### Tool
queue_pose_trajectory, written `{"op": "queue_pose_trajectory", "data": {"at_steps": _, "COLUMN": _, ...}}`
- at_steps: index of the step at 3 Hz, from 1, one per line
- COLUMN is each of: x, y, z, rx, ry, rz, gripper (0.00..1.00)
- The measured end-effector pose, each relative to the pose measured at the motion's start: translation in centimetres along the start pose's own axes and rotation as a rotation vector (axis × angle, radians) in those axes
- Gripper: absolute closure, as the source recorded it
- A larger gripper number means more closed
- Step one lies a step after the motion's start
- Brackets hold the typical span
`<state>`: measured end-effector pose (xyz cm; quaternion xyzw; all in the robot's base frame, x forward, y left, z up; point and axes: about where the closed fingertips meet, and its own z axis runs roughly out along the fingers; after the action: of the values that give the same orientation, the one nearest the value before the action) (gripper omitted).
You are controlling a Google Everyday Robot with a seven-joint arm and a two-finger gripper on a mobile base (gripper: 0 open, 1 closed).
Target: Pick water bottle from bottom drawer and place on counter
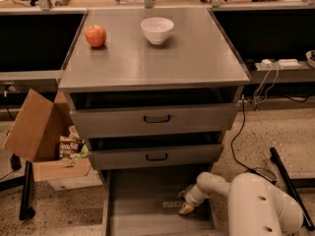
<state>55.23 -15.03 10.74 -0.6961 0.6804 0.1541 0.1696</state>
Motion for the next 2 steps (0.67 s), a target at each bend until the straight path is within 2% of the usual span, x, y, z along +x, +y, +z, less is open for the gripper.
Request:
{"op": "queue_pose_trajectory", "data": {"at_steps": 1, "x": -3.8, "y": -0.8, "z": -4.7, "rx": -0.005, "ry": -0.126, "rz": -0.102, "gripper": 1.0}}
{"op": "queue_pose_trajectory", "data": {"at_steps": 2, "x": -7.0, "y": -1.6, "z": -9.2, "rx": 0.005, "ry": -0.193, "rz": -0.191, "gripper": 1.0}}
